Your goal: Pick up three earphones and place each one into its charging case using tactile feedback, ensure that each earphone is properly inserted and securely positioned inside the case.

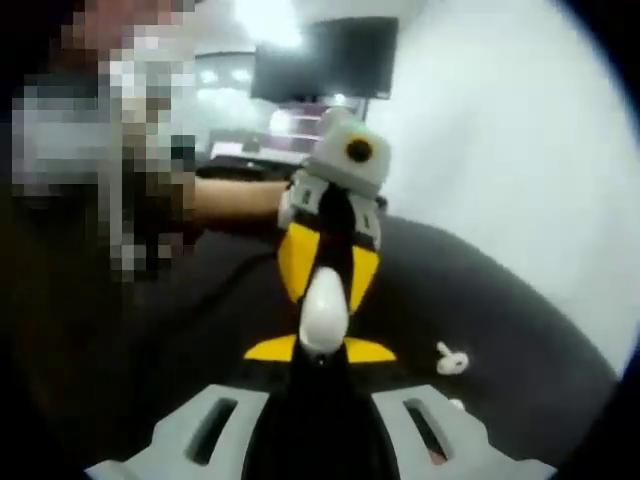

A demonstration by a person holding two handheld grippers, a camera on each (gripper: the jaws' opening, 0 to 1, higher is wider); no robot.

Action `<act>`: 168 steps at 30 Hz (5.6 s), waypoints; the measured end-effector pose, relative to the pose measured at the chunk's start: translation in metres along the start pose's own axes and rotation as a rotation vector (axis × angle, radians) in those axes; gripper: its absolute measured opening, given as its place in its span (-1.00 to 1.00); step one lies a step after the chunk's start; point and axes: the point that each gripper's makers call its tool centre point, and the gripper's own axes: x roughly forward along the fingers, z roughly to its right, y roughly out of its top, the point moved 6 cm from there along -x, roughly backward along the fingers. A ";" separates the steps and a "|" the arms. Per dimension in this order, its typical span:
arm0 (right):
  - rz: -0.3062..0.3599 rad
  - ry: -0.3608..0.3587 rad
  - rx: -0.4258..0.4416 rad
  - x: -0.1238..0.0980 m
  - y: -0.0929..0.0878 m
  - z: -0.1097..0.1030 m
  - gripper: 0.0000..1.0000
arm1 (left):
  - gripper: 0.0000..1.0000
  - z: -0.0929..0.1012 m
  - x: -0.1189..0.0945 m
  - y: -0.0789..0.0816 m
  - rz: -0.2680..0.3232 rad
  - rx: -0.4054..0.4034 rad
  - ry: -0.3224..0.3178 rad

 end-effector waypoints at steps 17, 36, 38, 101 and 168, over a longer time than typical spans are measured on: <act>0.005 0.009 0.058 0.001 -0.001 0.003 -0.66 | -0.70 0.003 -0.004 -0.001 -0.005 0.069 0.043; 0.014 -0.009 -0.042 0.002 0.000 0.000 -0.66 | -0.73 0.000 -0.006 0.003 0.022 -0.052 -0.008; 0.014 -0.009 -0.054 0.001 0.000 0.000 -0.66 | -0.74 -0.003 -0.008 0.007 0.056 -0.066 0.016; -0.225 -0.505 0.473 -0.010 -0.001 0.075 -0.75 | -0.72 0.004 0.018 -0.019 -0.117 0.171 0.096; -0.280 -0.631 -0.105 -0.037 0.070 -0.005 -0.68 | -0.72 -0.012 0.009 -0.020 -0.132 0.160 0.128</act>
